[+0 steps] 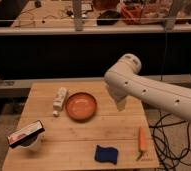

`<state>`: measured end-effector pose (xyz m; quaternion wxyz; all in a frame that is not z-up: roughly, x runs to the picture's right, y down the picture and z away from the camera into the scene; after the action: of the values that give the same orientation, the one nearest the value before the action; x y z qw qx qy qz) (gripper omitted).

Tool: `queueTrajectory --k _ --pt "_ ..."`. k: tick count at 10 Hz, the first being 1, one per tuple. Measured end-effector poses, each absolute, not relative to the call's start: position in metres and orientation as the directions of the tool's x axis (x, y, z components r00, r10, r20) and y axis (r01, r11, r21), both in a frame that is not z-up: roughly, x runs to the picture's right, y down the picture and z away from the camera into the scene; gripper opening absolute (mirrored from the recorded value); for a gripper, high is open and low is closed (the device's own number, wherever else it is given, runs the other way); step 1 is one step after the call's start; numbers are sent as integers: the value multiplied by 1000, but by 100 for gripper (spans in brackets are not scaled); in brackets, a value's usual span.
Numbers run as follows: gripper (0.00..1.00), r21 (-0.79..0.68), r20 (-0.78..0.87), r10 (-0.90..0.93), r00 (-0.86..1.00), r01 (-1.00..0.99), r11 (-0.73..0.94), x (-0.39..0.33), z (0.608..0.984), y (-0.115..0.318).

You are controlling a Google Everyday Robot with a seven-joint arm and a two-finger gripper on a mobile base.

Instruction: Pick up the ceramic bowl

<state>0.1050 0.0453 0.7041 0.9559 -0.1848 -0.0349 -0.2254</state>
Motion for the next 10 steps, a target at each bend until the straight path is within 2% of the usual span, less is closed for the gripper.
queueTrajectory --k 10 --pt "80 -256 196 -524 829 559 788 65 739 43"
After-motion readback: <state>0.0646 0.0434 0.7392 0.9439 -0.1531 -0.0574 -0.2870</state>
